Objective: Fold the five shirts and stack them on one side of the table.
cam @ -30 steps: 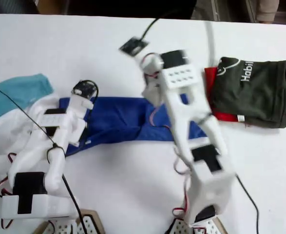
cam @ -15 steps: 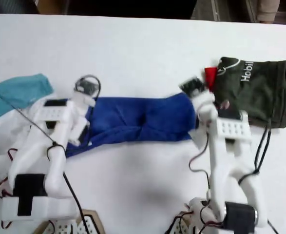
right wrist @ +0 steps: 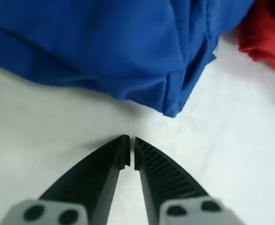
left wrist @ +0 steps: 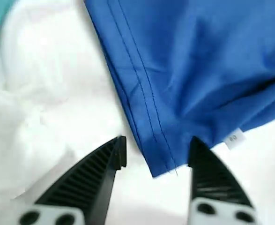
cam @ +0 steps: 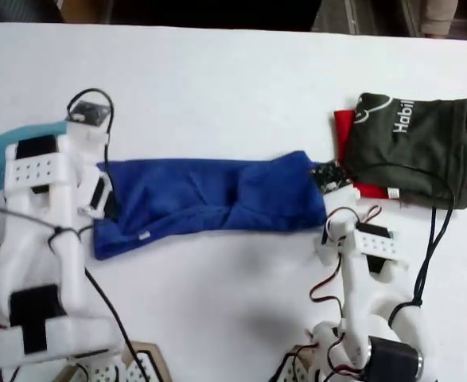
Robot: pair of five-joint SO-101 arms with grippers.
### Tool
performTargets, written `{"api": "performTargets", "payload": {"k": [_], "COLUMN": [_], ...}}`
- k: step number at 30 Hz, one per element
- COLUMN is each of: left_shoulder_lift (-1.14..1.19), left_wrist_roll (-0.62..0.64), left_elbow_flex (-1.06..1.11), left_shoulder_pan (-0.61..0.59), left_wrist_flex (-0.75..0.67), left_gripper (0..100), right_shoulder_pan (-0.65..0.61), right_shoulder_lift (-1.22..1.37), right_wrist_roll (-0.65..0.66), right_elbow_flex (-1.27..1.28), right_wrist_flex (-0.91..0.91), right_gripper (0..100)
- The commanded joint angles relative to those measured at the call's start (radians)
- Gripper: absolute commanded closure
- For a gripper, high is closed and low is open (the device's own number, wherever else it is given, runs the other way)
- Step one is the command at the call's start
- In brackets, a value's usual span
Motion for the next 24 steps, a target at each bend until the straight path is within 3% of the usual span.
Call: {"api": "performTargets", "payload": {"k": [1,19,24], "left_shoulder_lift": [0.089,0.534,0.557], "left_wrist_roll": [0.006,0.049,0.049], "left_elbow_flex": [-0.068,-0.358,-0.360], "left_shoulder_pan": [-0.012,-0.054,0.018], "left_wrist_flex": [-0.017,-0.049,0.014], "left_gripper": [75,75,75], "right_shoulder_pan": [0.016,0.018,0.018], "right_shoulder_lift": [-0.035,-0.033,-0.033], "right_wrist_roll": [-0.011,-0.015,-0.015], "right_elbow_flex": [0.000,0.003,0.003], "right_wrist_flex": [-0.021,-0.035,-0.035], "right_gripper": [95.9,96.0,96.0]}}
